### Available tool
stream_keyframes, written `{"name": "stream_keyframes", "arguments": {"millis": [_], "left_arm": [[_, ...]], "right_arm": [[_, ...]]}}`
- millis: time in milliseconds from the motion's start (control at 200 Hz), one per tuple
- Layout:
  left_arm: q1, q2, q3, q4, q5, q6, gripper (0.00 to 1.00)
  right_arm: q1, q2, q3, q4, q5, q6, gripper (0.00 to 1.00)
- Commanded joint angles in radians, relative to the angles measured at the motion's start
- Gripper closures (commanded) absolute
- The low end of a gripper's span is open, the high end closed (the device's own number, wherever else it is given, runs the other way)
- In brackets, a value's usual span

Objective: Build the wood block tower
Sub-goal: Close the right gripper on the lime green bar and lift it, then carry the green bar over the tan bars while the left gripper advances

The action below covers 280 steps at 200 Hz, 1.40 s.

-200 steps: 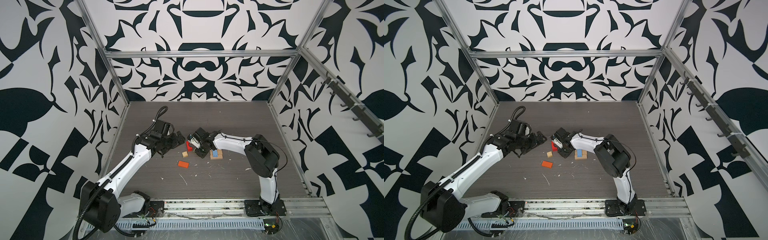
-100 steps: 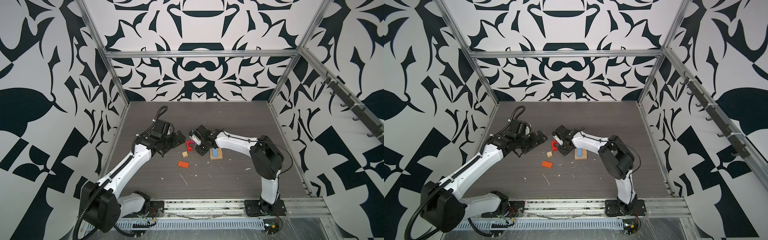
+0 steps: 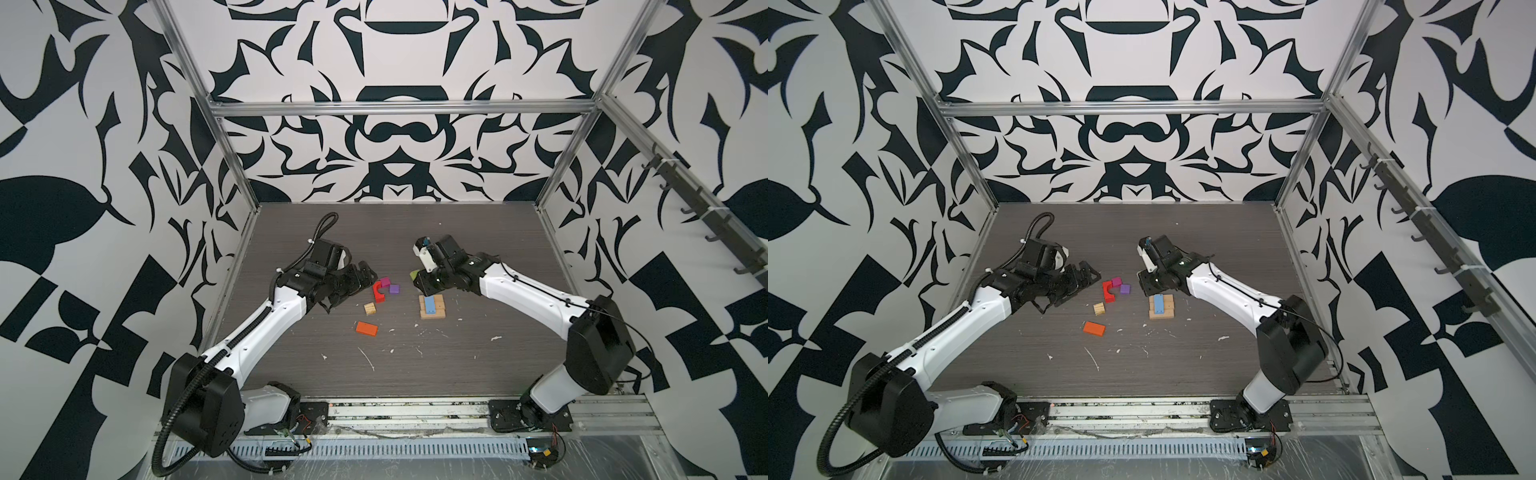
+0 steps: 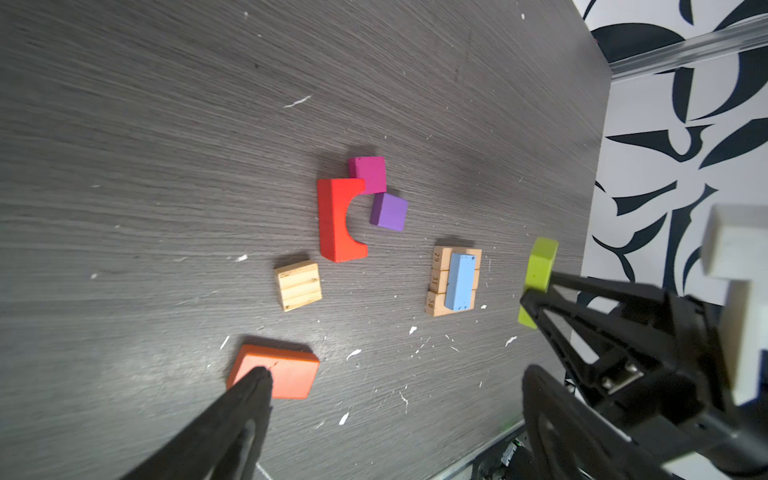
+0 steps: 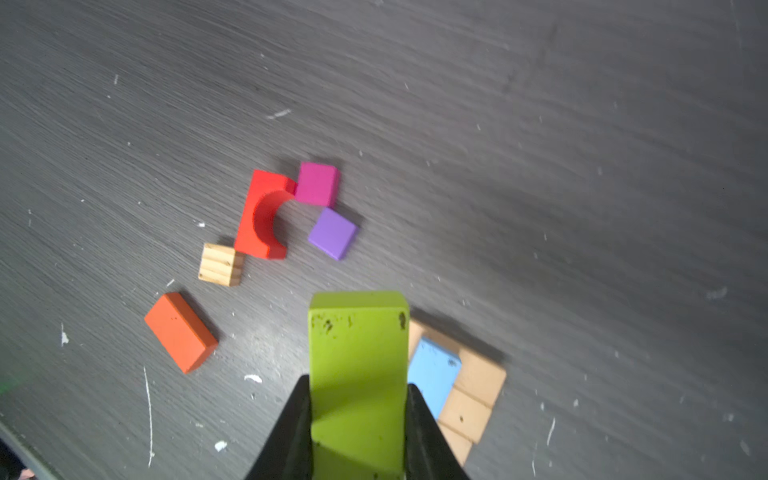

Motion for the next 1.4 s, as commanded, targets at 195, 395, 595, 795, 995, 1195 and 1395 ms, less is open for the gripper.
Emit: {"name": "stream_keyframes", "arguments": {"millis": [195,395,595,795,995,1195,1395], "left_arm": [[-0.055,0.101,0.008,0.085,0.046,0.002,0.04],[-0.085,0.164,0.032,0.117,0.068,0.003,0.05],[-0.133,0.228,0.065,0.154,0.081,-0.009,0.06],[-0.181,0.282,0.102,0.176,0.082,-0.022,0.06],[-0.199,0.31,0.118,0.187,0.086,-0.031,0.06],[-0.203,0.316,0.122,0.19,0.085,-0.034,0.07],[-0.208,0.322,0.127,0.19,0.087,-0.034,0.07]], "right_arm": [[-0.024,-0.145,-0.161,0.071,-0.042,0.094,0.71],[-0.048,-0.228,-0.258,0.114,-0.038,0.123,0.71],[-0.076,-0.259,-0.323,0.152,-0.054,0.137,0.71],[-0.109,-0.291,-0.394,0.22,-0.071,0.151,0.71],[-0.152,-0.282,-0.427,0.259,-0.124,0.169,0.7],[-0.172,-0.265,-0.457,0.312,-0.149,0.197,0.7],[-0.187,-0.241,-0.482,0.362,-0.163,0.239,0.7]]}}
